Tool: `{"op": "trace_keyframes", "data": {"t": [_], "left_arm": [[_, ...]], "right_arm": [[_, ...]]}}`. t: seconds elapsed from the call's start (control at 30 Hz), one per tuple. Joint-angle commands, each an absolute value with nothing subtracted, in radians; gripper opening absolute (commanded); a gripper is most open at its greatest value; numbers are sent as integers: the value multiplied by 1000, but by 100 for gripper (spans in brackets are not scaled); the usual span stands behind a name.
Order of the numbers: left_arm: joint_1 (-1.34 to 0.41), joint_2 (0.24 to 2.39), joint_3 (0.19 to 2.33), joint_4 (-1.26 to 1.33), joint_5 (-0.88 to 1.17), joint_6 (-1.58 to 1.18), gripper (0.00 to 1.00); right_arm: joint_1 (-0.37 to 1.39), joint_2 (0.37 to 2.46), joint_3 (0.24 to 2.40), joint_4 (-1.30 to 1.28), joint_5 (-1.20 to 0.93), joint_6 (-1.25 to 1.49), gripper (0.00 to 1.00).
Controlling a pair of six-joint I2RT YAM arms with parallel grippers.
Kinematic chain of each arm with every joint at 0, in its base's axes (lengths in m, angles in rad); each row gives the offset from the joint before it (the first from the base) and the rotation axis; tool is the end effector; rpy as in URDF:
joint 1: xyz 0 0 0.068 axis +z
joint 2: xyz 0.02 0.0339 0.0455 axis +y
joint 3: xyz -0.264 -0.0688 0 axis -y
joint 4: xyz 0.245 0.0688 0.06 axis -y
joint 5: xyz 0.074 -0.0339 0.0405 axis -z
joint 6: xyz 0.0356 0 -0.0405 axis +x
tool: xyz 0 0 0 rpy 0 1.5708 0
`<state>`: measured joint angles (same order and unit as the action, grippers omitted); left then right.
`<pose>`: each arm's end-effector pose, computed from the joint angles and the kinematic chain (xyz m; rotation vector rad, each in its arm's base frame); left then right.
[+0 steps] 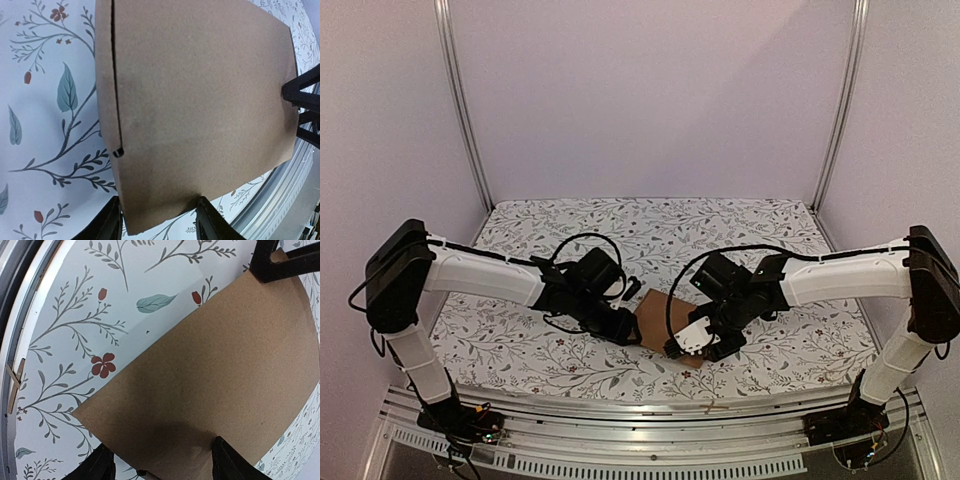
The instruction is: Fold the paper box
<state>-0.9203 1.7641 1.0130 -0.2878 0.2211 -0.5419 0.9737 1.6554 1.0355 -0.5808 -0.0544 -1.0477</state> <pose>0.2033 -0.2800 0.1555 0.6091 2.7310 -0.7398 0.1762 0.2626 0.1809 -2.3536 1.4593 0.0561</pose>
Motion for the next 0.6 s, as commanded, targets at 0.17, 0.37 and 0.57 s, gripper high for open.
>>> {"op": "trace_keyframes", "data": {"t": [0.17,0.37,0.57], "left_arm": [[-904,1800,1009,-255,222,-525,49],[-901,1823,1012,-255,210,-519,49],[-899,1854,1015,-248,205,-513,49]], "right_arm": [[967,1703,1035,-645,-55,-1039,64],[967,1706,1035,-646,-55,-1036,64],[967,1712,1037,-645,-49,-1035,65]]}}
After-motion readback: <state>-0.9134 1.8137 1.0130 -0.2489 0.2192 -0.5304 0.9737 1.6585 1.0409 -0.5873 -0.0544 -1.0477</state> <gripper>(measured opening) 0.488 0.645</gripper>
